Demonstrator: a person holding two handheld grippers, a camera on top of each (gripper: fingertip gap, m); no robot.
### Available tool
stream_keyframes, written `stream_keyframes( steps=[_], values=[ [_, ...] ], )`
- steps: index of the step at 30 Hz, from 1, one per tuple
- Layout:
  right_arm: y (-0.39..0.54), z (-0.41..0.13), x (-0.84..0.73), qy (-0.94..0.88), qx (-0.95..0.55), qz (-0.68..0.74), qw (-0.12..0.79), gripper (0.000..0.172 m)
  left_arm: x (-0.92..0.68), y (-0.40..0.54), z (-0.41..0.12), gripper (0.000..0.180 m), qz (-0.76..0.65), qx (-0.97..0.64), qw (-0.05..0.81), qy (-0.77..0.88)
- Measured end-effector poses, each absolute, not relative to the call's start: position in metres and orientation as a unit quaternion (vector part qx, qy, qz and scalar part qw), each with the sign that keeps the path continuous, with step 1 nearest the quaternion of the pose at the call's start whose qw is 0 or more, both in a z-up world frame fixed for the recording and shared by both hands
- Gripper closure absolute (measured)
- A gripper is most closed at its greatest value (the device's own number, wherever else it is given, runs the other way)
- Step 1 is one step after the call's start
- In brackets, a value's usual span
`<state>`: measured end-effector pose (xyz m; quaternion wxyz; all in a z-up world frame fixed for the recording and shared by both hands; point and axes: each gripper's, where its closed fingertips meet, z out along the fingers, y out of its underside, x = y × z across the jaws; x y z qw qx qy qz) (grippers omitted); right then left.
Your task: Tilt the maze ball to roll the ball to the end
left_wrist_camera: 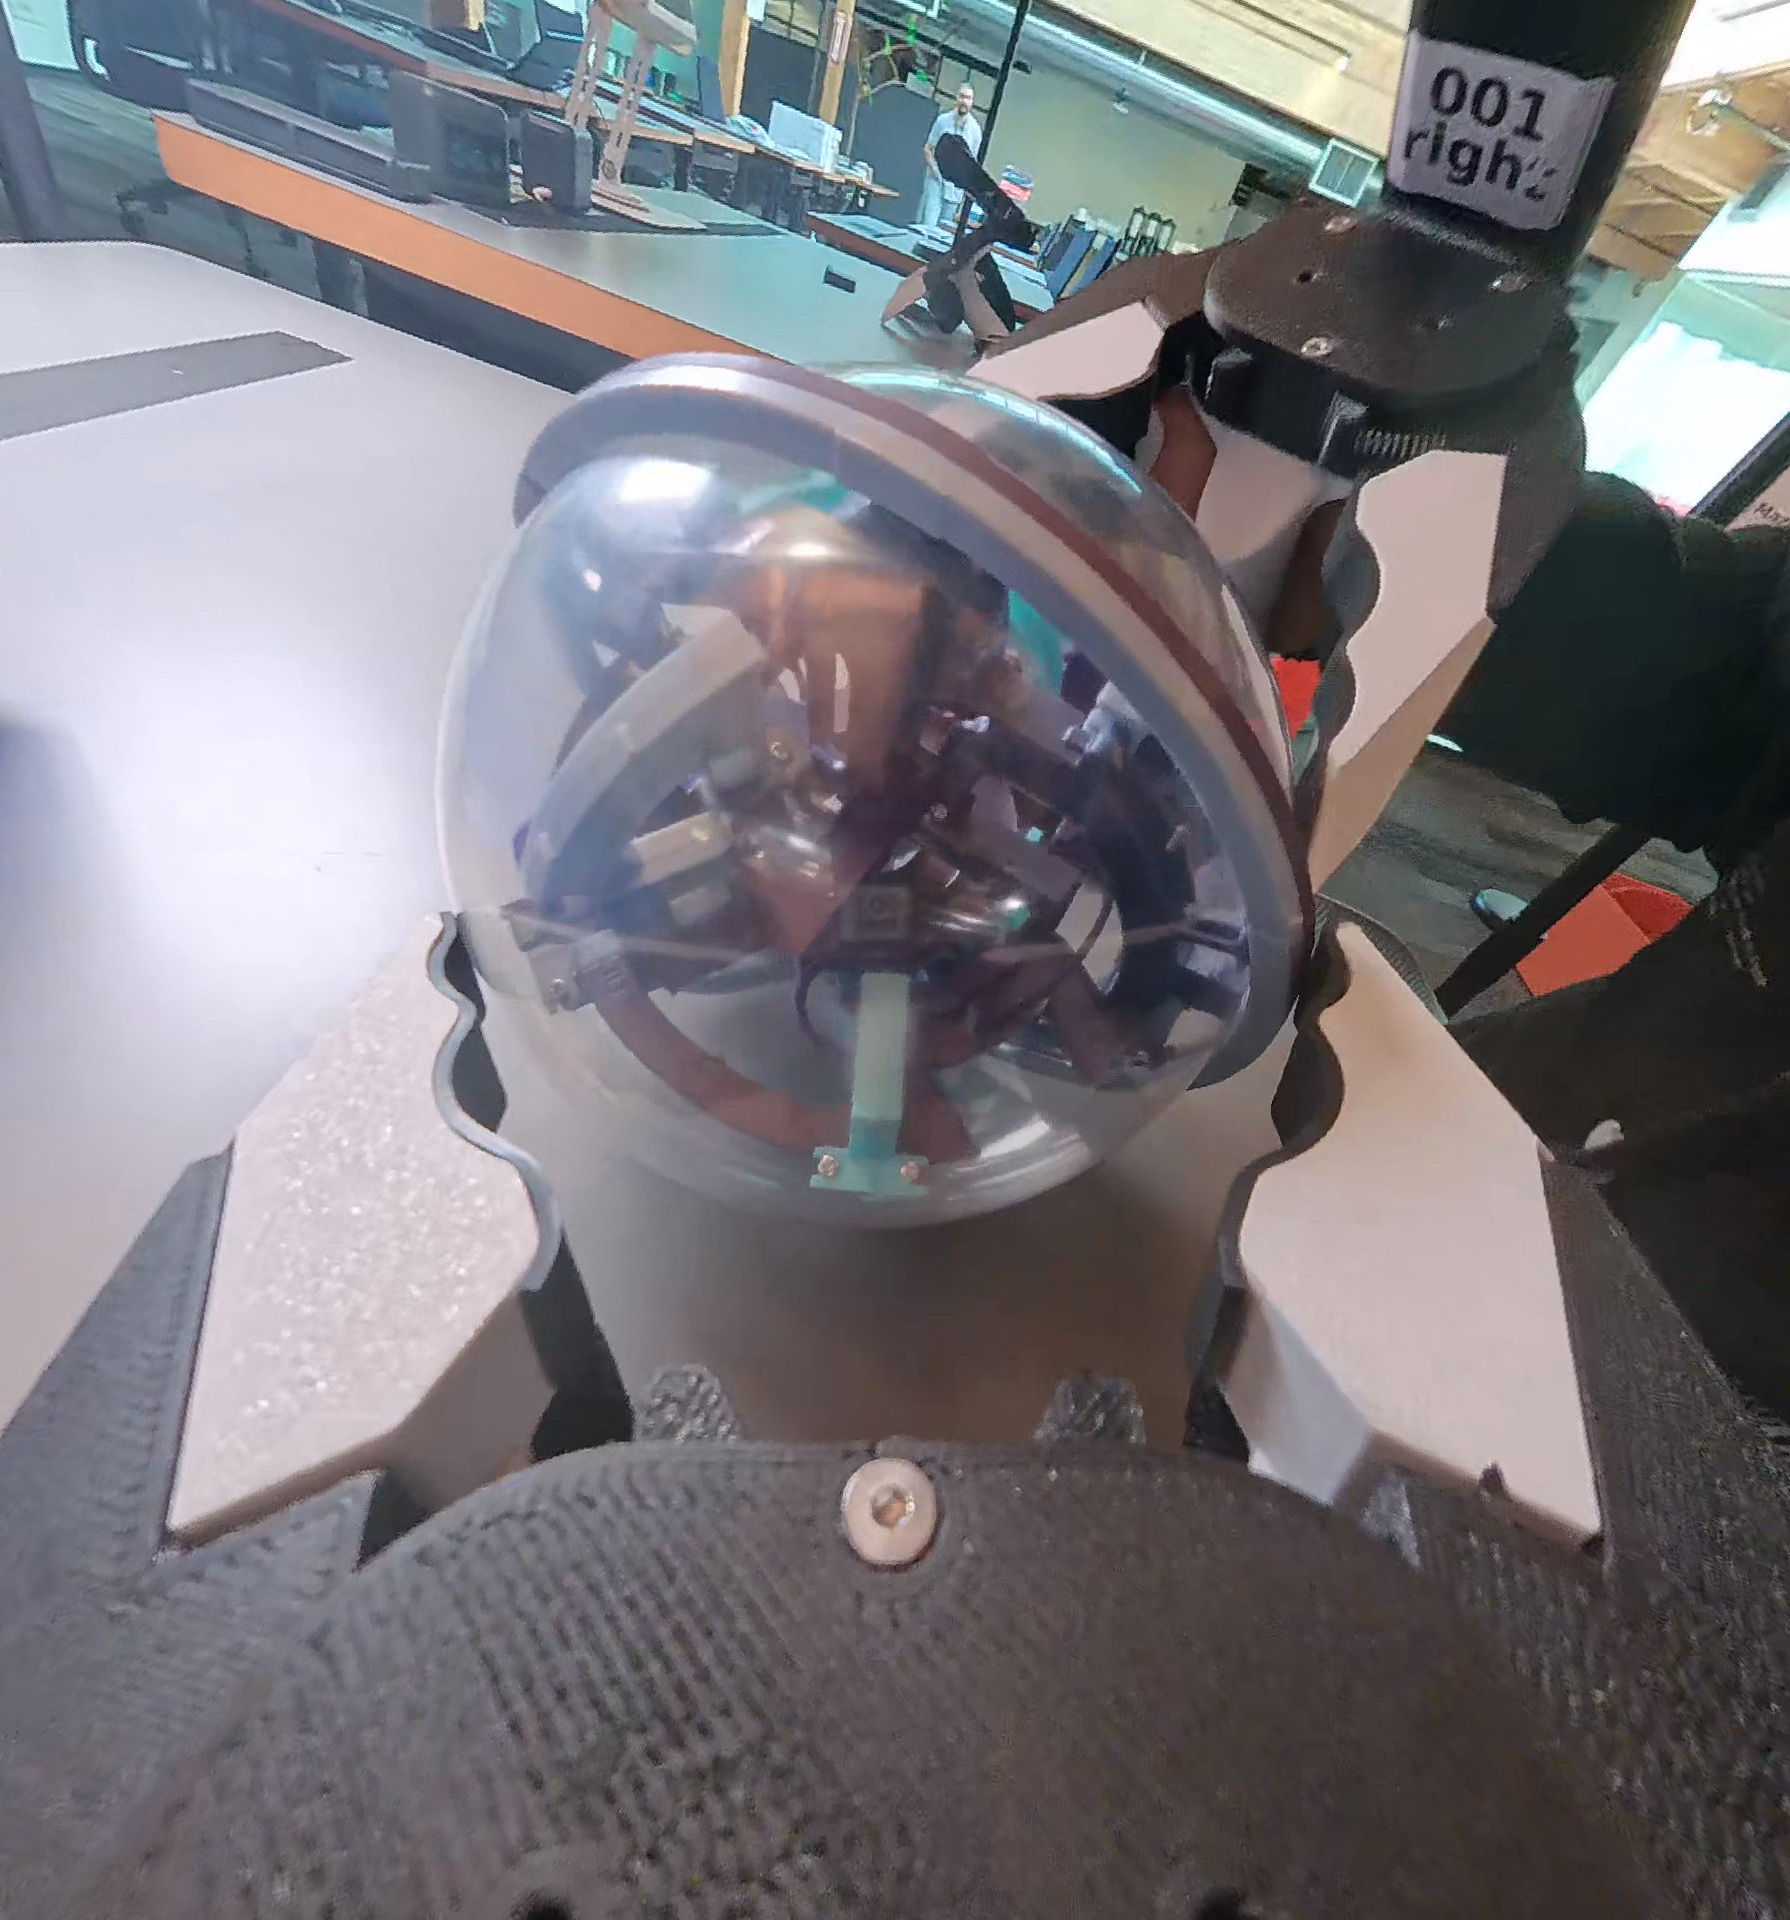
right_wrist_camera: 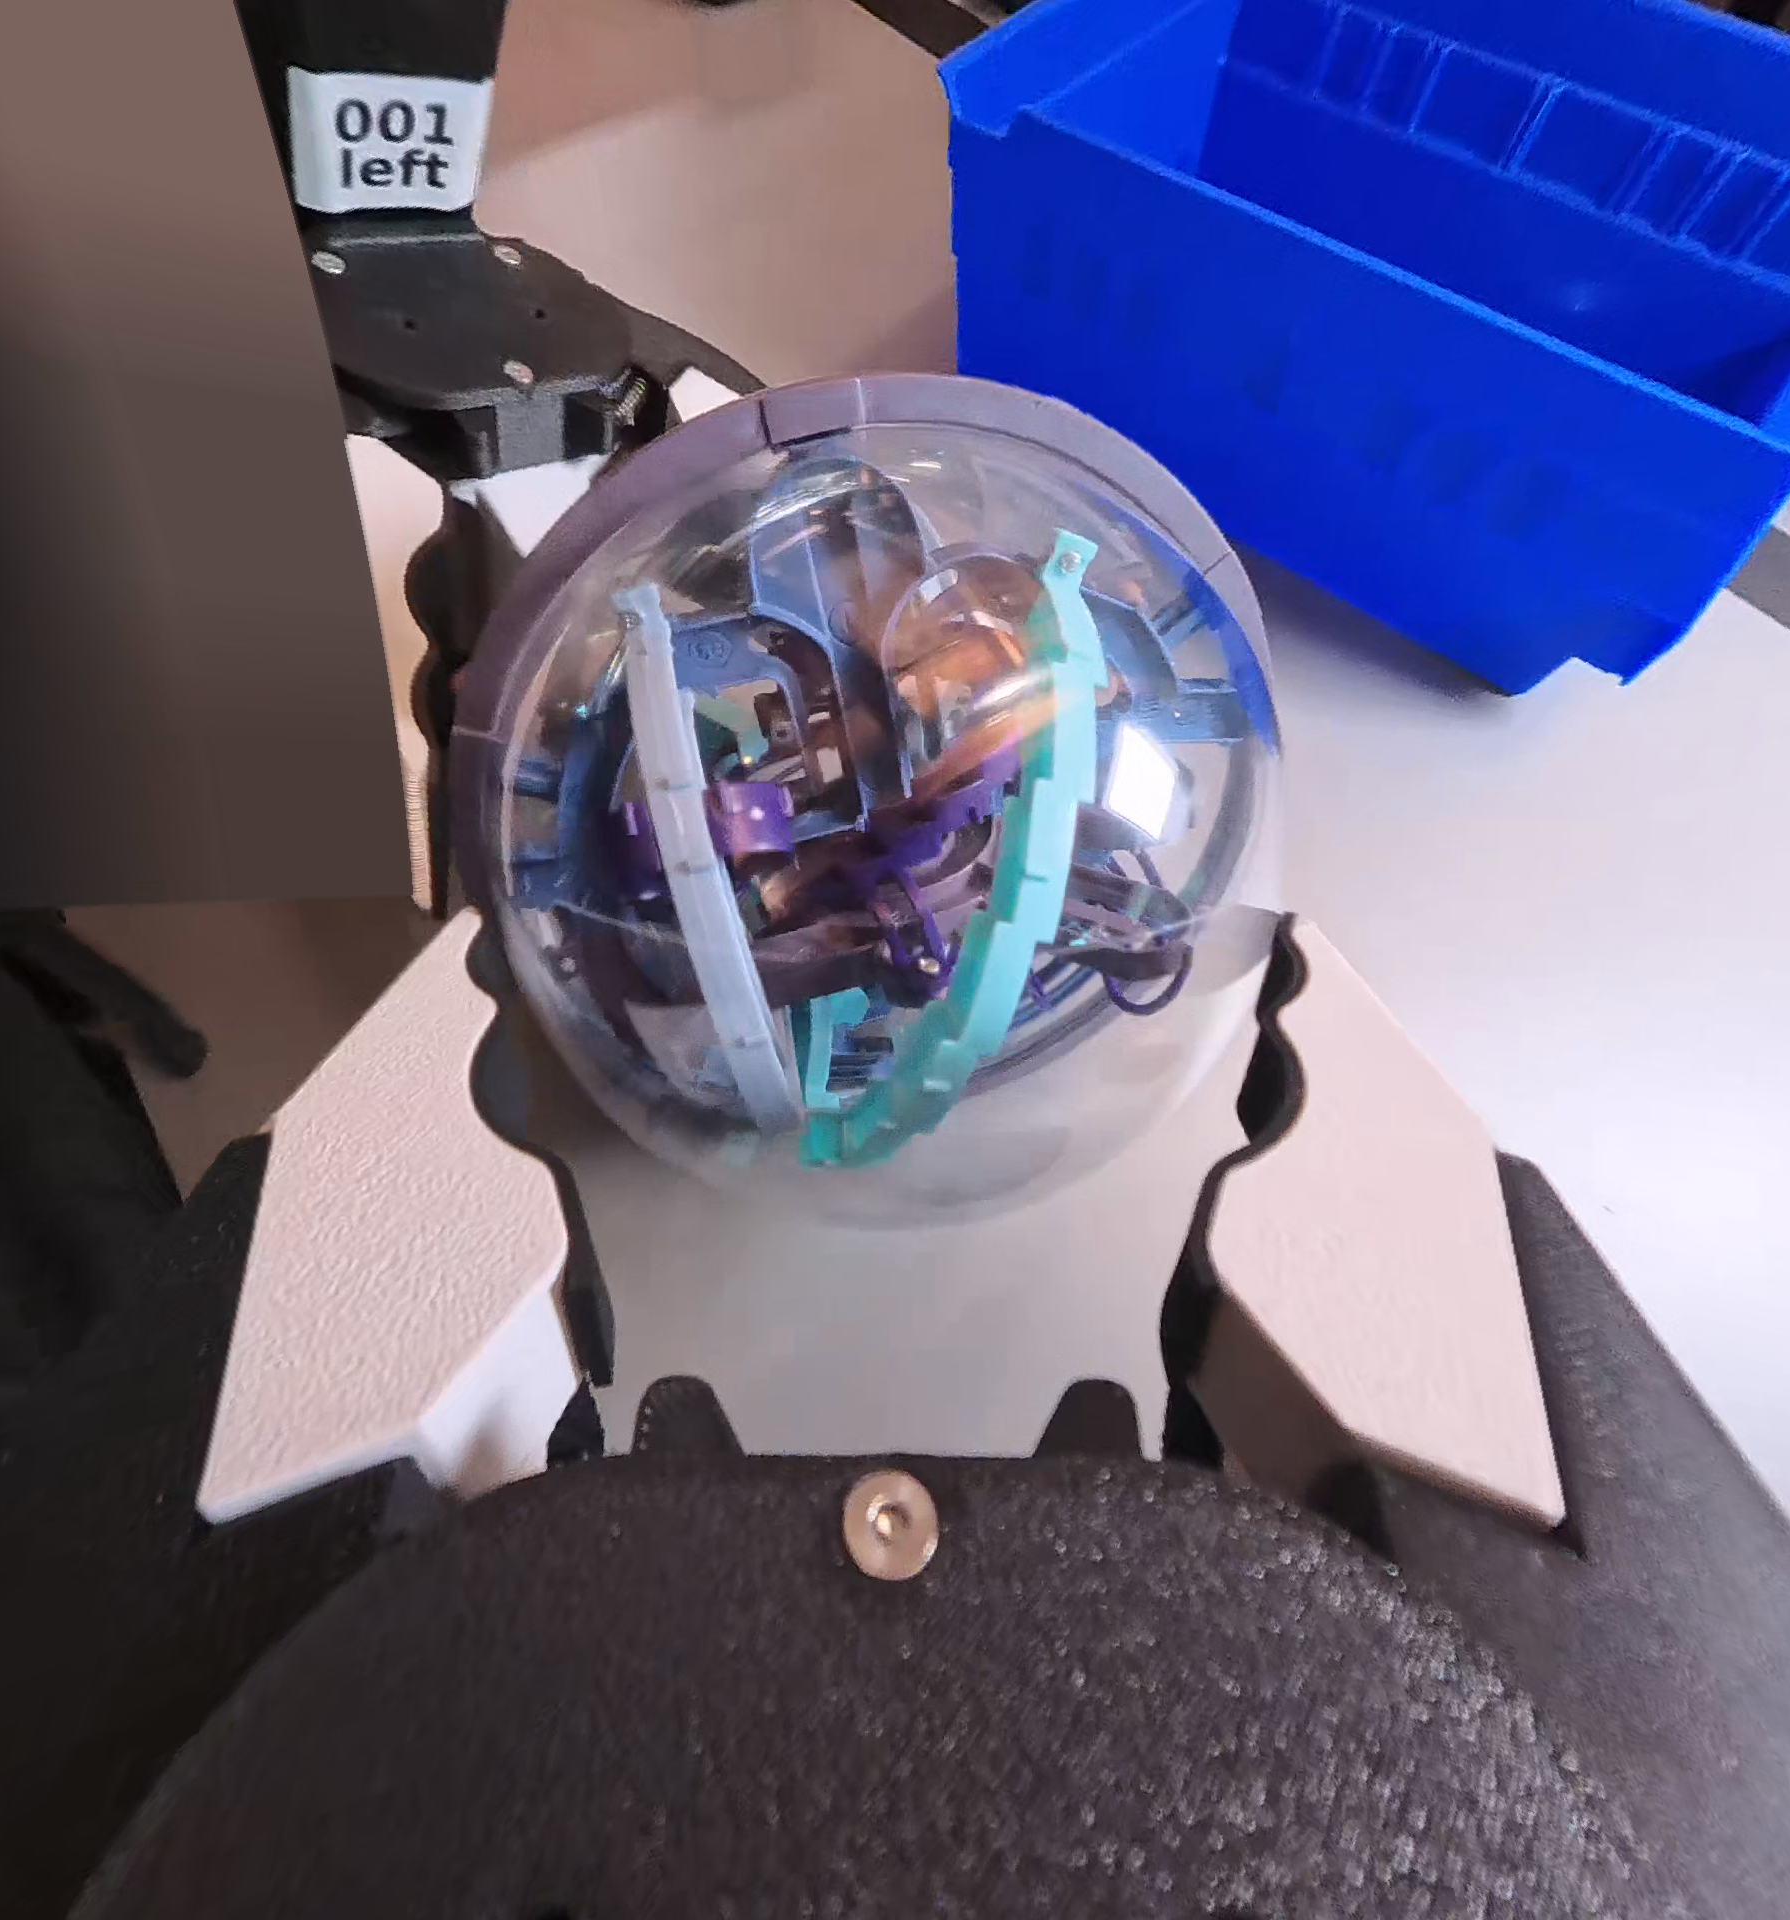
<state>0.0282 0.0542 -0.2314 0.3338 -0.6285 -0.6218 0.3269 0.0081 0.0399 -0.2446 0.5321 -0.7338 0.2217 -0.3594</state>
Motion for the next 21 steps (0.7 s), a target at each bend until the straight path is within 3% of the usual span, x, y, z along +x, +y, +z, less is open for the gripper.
stream_keyframes(
  steps=[4,9,15,21],
  values=[
    [0.058,-0.232,0.031,-0.637,-0.604,0.356,0.320,0.033,0.007,0.037,-0.243,0.036,-0.360,-0.734,0.531,0.222],
    [0.065,-0.232,0.040,-0.676,-0.546,0.388,0.309,0.033,-0.004,0.039,-0.236,0.064,-0.410,-0.709,0.533,0.212],
    [0.066,-0.231,0.036,-0.682,-0.512,0.432,0.294,0.032,-0.001,0.053,-0.248,0.030,-0.379,-0.714,0.533,0.250],
    [0.060,-0.232,0.032,-0.690,-0.490,0.456,0.277,0.032,0.015,0.048,-0.250,0.031,-0.392,-0.705,0.519,0.284]
  ],
)
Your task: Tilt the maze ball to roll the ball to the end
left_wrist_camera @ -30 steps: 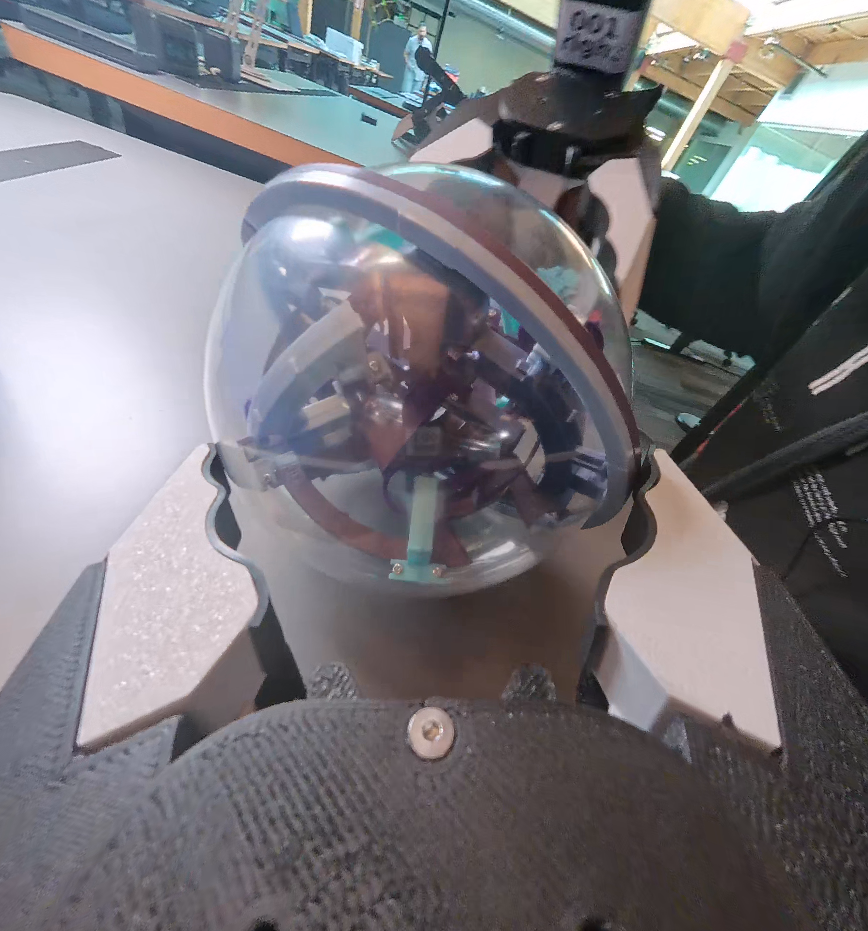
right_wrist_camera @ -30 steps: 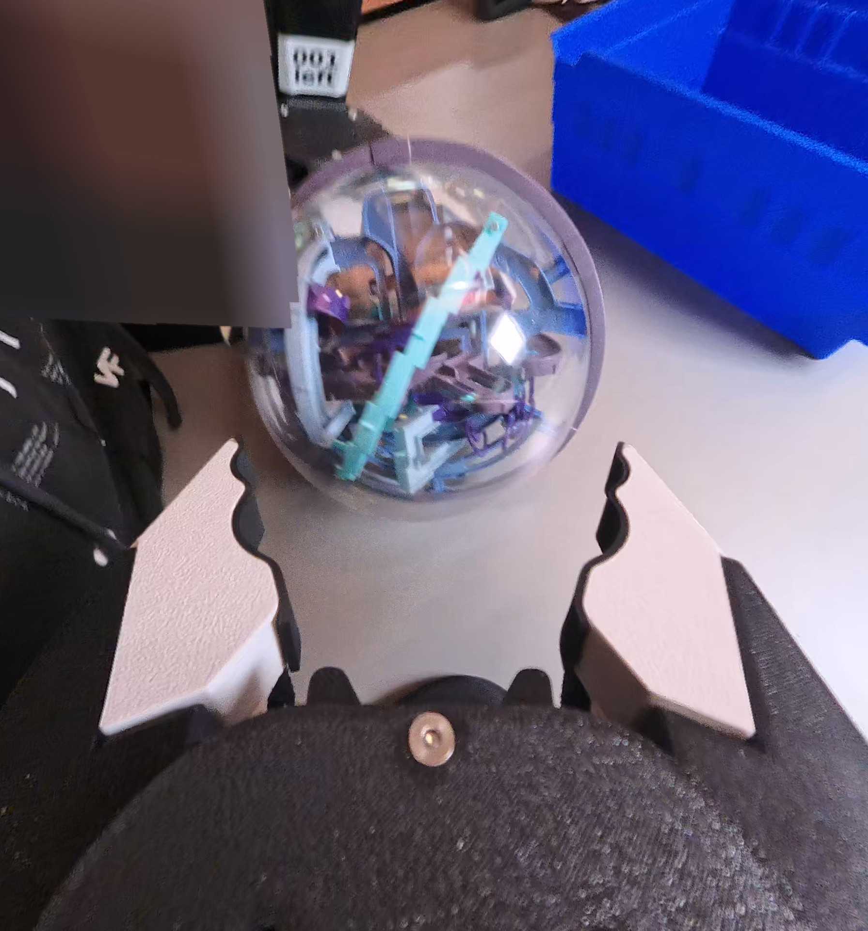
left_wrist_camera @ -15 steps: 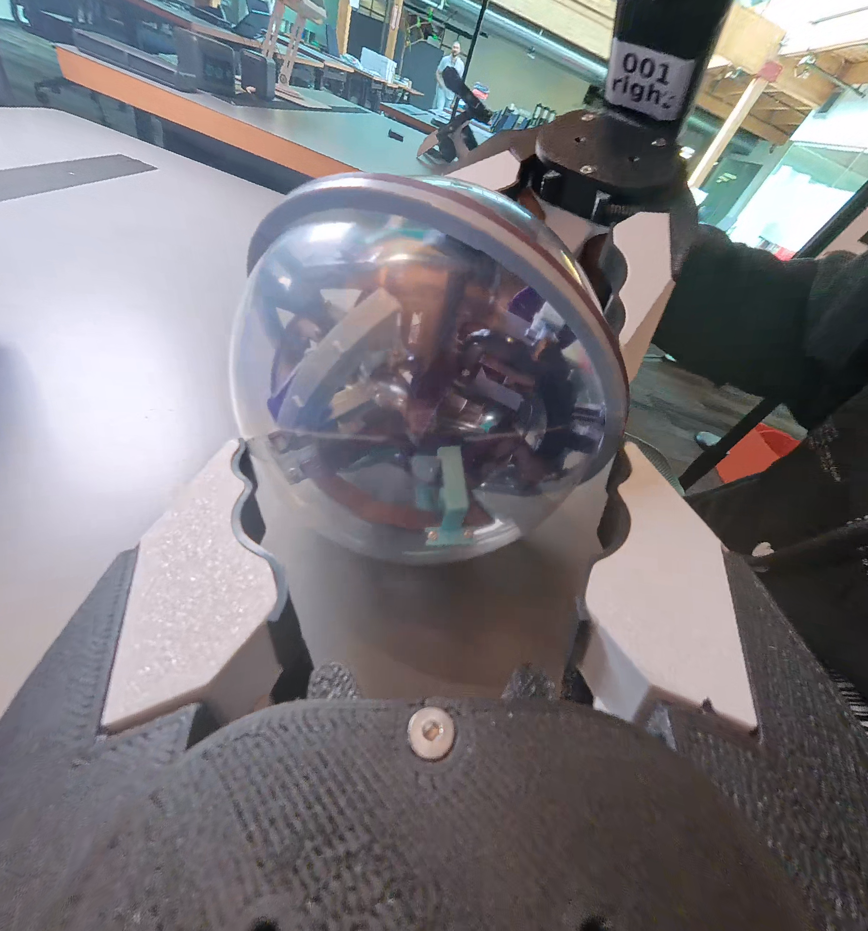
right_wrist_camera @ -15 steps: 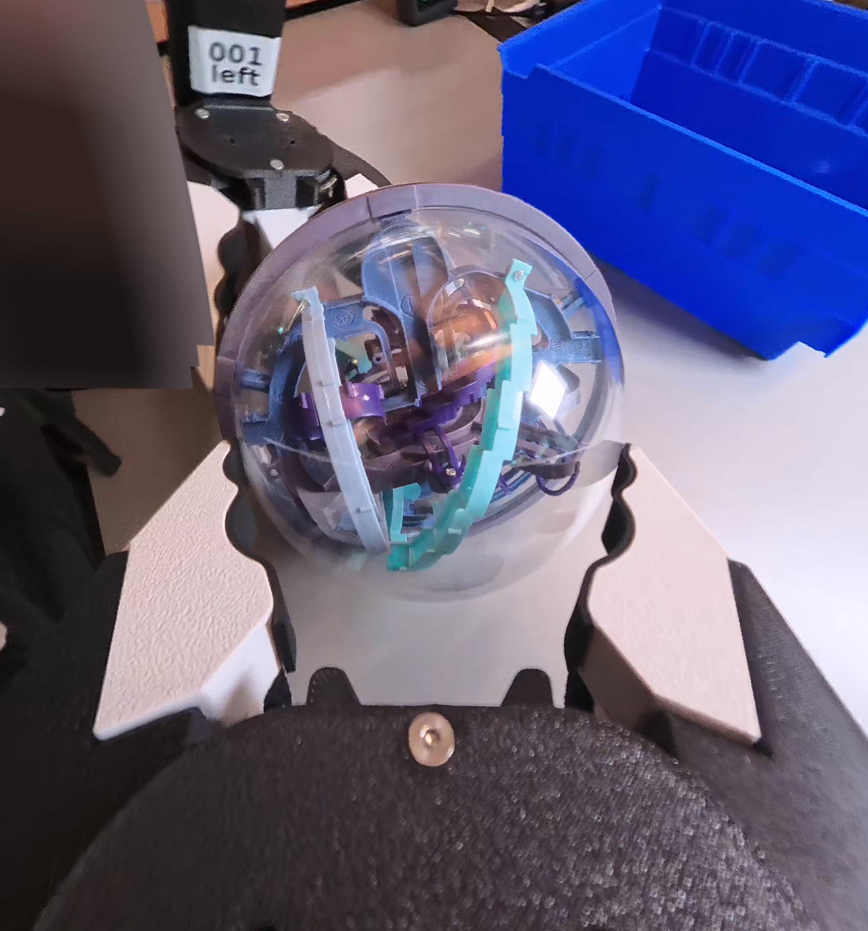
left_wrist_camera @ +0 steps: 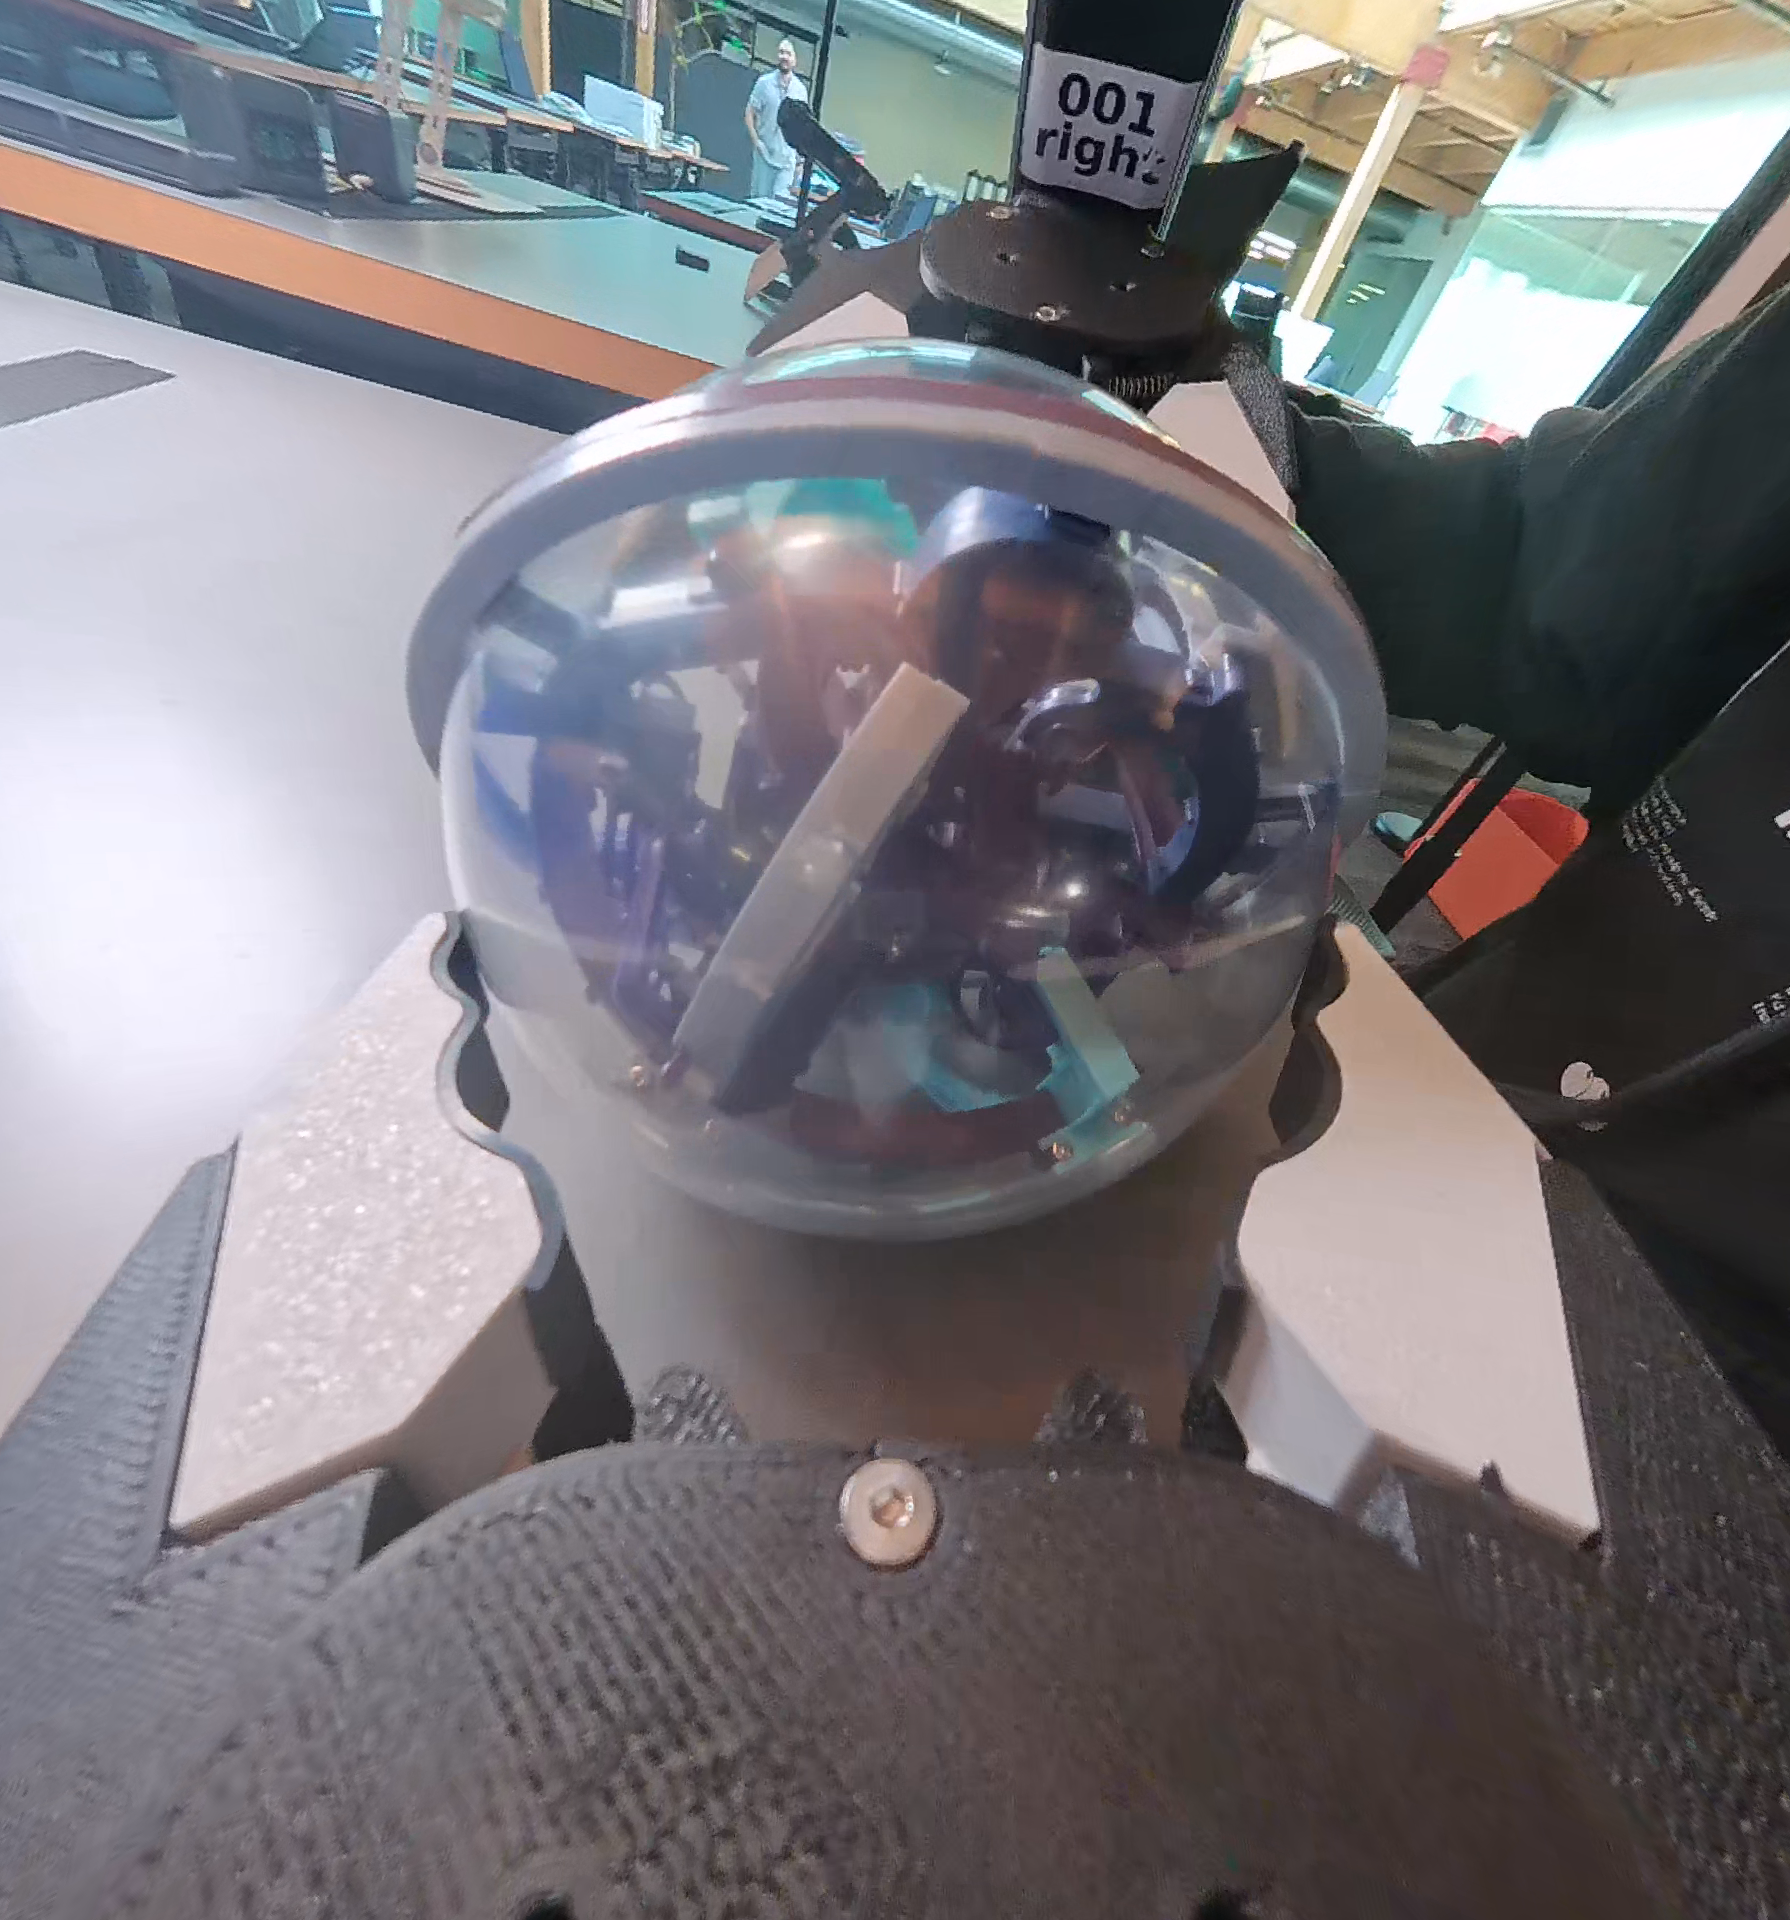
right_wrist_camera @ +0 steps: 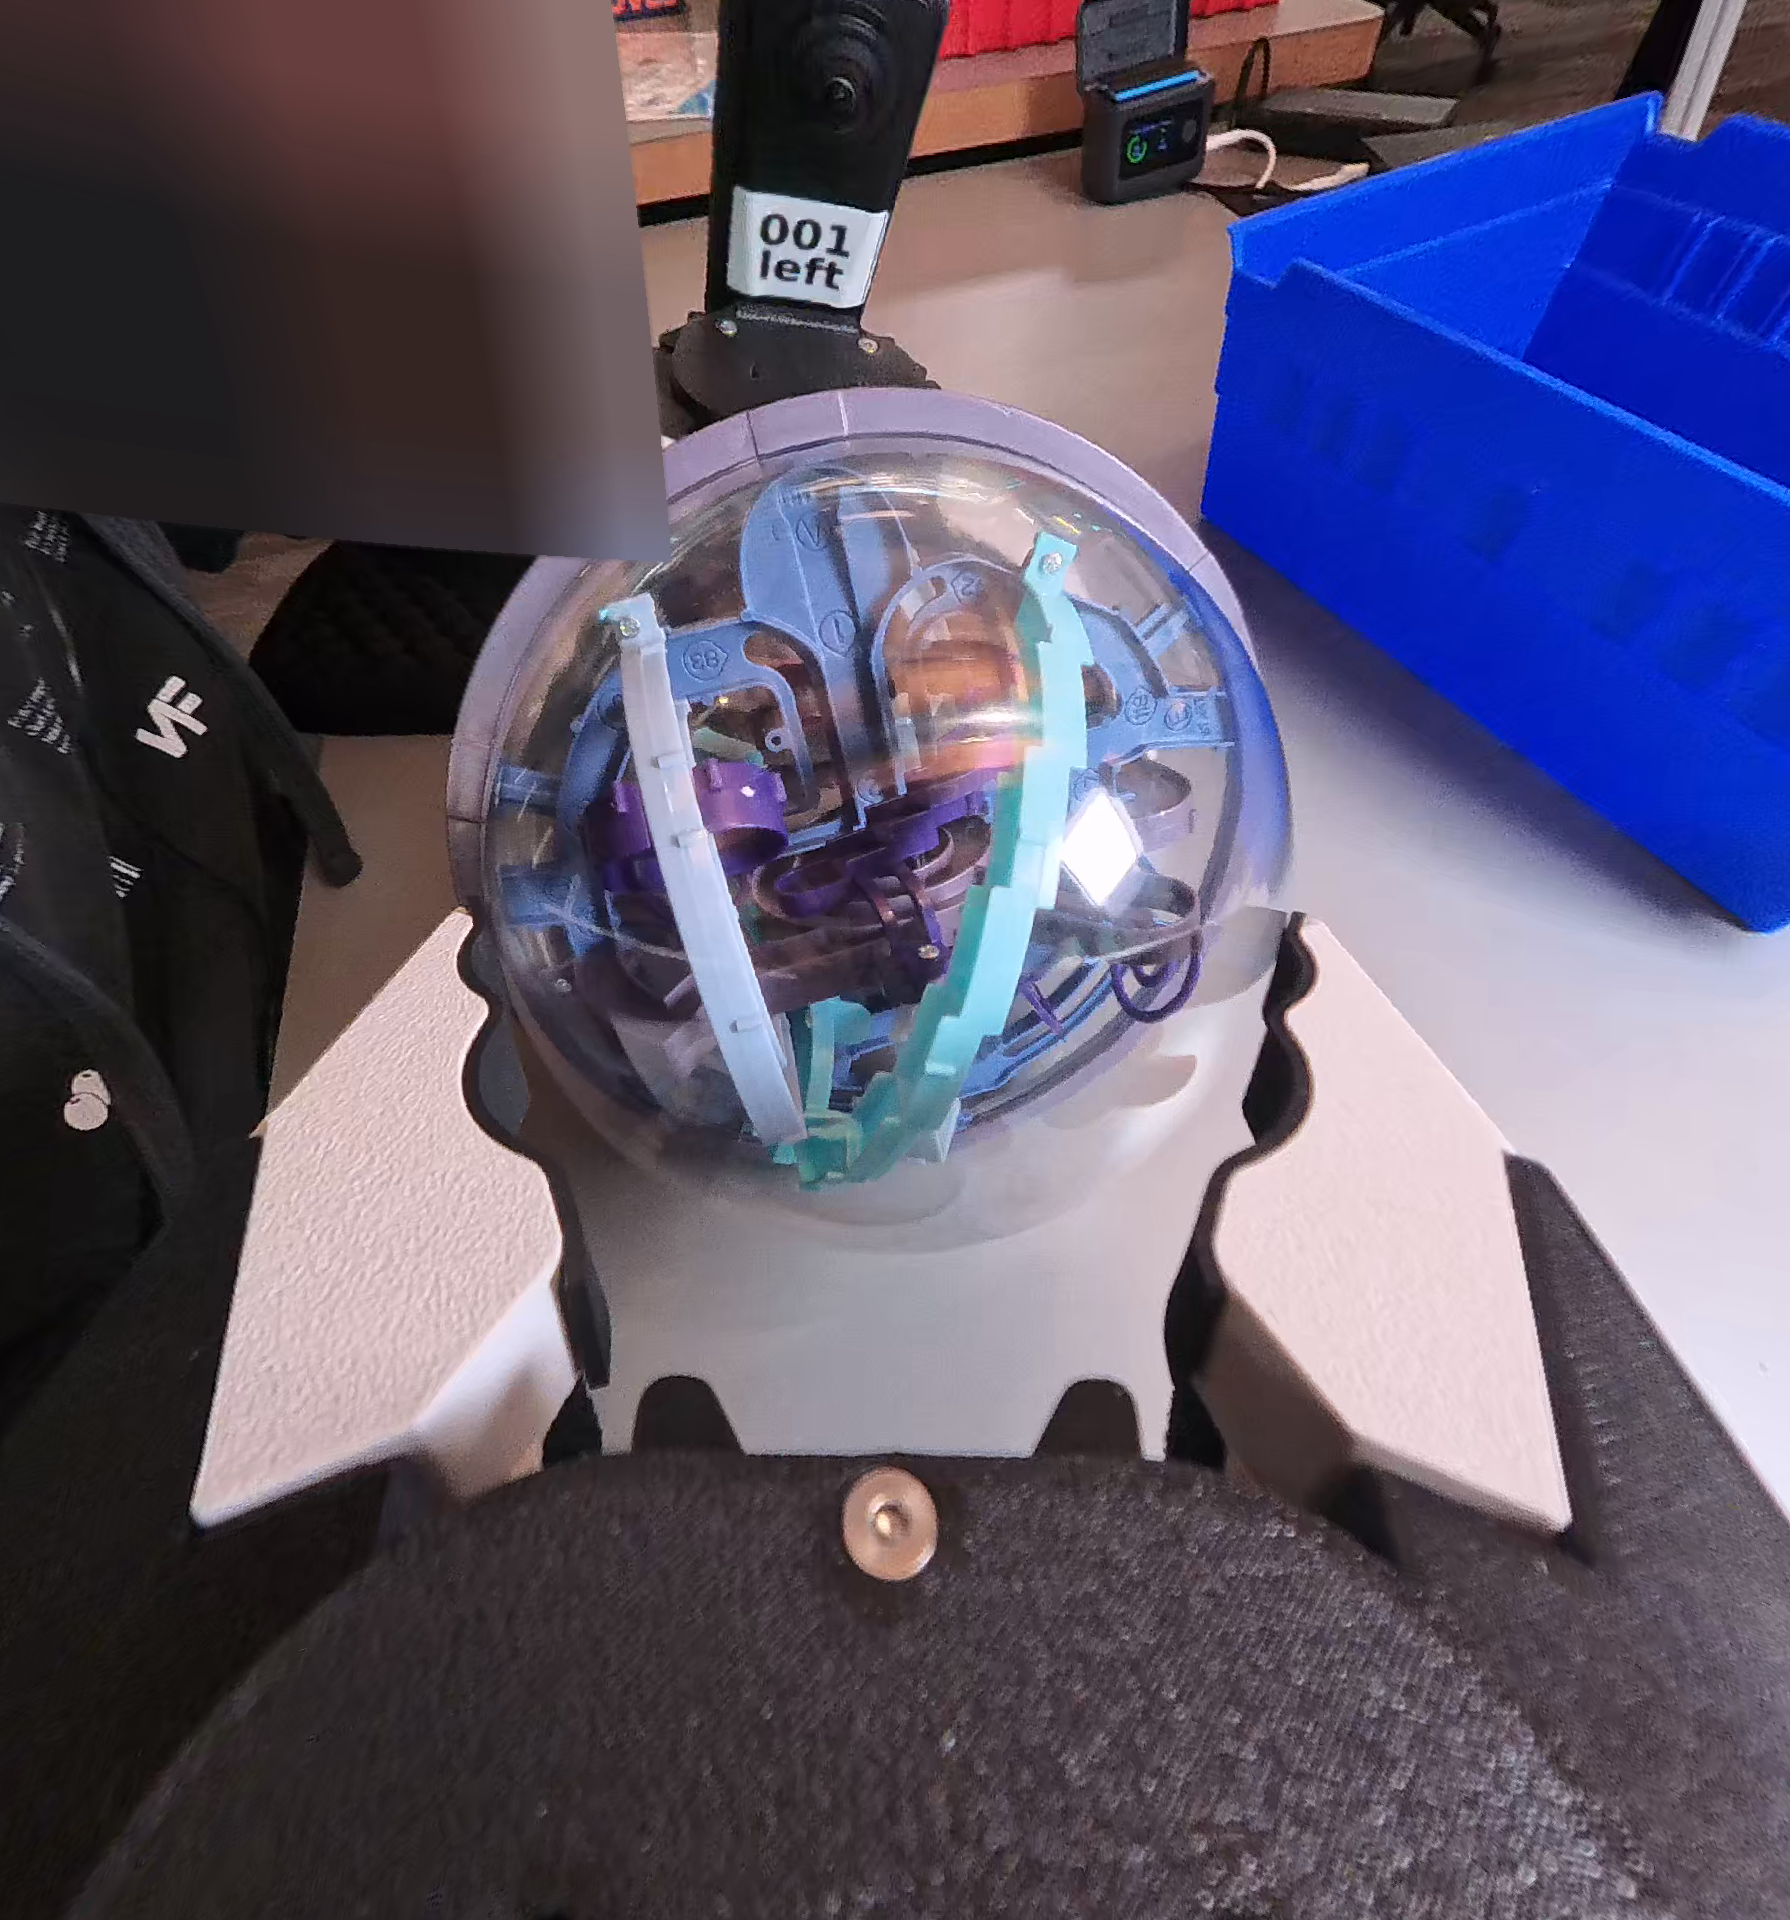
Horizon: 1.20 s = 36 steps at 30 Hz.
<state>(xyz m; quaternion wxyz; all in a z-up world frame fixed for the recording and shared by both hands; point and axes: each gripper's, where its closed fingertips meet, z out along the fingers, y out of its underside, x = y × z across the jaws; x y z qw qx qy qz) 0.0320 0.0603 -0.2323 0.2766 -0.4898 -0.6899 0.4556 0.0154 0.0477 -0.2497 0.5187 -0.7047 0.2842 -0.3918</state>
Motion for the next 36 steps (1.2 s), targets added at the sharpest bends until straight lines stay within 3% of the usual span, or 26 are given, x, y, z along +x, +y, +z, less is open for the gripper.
stream_keyframes(
  steps=[8,22,31,36],
  values=[
    [0.066,-0.241,0.039,-0.685,-0.524,0.432,0.262,0.033,0.013,0.049,-0.250,0.032,-0.350,-0.716,0.535,0.280],
    [0.059,-0.238,0.037,-0.626,-0.635,0.237,0.385,0.029,0.009,0.058,-0.249,0.035,-0.344,-0.746,0.529,0.212],
    [0.075,-0.241,0.042,-0.687,-0.565,0.273,0.366,0.031,0.002,0.045,-0.244,0.053,-0.359,-0.727,0.533,0.241],
    [0.075,-0.242,0.046,-0.726,-0.515,0.293,0.348,0.031,-0.004,0.054,-0.250,0.033,-0.358,-0.723,0.535,0.250]
  ],
)
